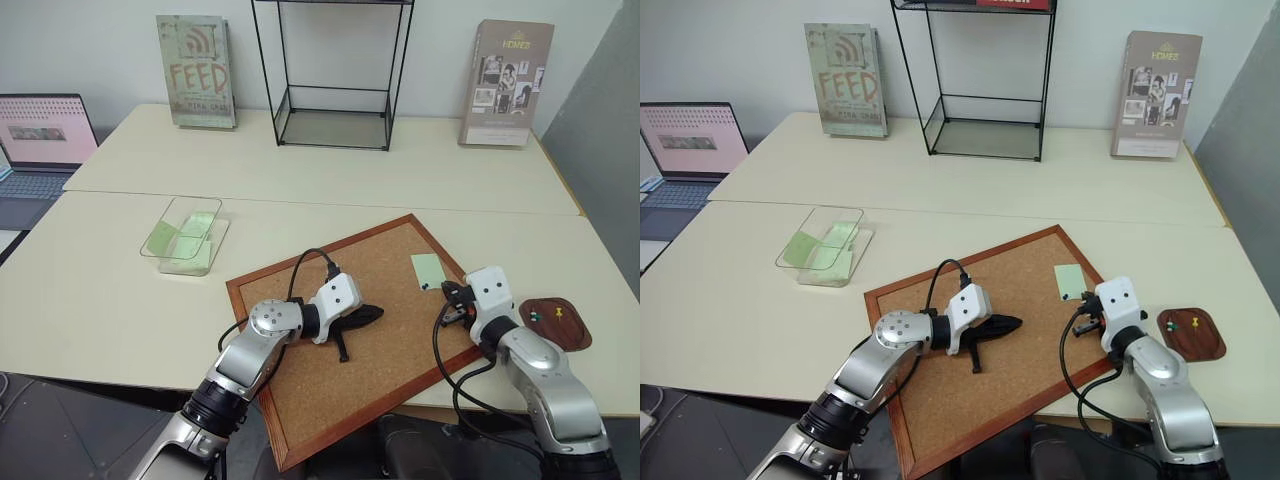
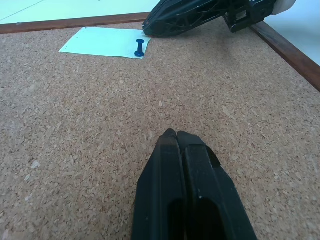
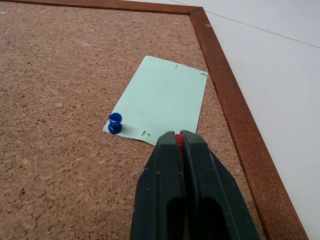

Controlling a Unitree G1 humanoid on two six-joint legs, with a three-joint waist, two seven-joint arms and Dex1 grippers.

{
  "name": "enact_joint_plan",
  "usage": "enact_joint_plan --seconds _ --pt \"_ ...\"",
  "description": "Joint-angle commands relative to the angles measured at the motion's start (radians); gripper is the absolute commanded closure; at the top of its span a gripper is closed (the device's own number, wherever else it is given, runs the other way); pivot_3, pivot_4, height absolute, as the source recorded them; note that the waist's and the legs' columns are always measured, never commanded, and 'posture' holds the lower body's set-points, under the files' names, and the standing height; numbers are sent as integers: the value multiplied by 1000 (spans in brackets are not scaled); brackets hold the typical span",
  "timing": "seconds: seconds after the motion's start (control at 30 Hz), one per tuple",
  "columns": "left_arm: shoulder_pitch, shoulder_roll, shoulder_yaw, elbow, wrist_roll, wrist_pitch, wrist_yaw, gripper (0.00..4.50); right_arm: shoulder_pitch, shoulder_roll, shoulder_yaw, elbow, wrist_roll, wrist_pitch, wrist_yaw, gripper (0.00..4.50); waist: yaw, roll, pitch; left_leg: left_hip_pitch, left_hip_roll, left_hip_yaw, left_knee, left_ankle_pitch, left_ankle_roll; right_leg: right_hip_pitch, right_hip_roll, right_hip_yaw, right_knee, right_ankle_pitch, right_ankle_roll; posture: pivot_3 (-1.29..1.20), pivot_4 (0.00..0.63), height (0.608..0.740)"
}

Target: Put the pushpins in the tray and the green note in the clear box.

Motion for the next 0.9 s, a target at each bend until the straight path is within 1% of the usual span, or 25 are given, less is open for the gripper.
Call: enact_joint_plan --seconds 0.03,0.43,0.5,0.6,0.7,0.8,0.9 --pt "20 8 -19 21 20 19 2 4500 9 20 -11 -103 25 -51 2 4439 1 0 0 0 0 0 0 0 0 0 0 0 0 0 0 0 150 740" --pt "17 9 -25 28 22 19 -4 4500 22 69 -48 -189 56 -75 -20 4439 0 0 0 0 0 0 1 0 0 0 0 0 0 0 0 0 150 740" --pt "16 9 -26 30 23 17 -7 4500 36 66 -82 -217 60 -68 -31 4439 1 0 0 0 0 0 1 0 0 0 0 0 0 0 0 0 150 740" --pt "15 9 -27 33 23 15 -8 4500 72 37 -159 -259 60 -43 -44 4439 4 0 0 0 0 0 0 0 0 0 0 0 0 0 0 0 150 740" --pt "15 9 -28 34 23 13 -9 4500 147 -18 -221 -287 42 -22 -21 4439 4 0 0 -1 0 0 1 0 0 0 0 0 -1 0 0 0 150 740" --pt "13 8 -29 37 22 11 -12 4500 252 -95 -280 -294 -12 17 -8 4439 5 0 0 0 0 0 0 0 0 0 0 0 -1 0 0 0 150 740" --pt "9 6 -31 43 23 7 -15 4500 313 -143 -337 -286 -60 56 -27 4439 5 0 0 0 0 0 0 0 0 0 -1 0 -1 0 0 0 150 740"
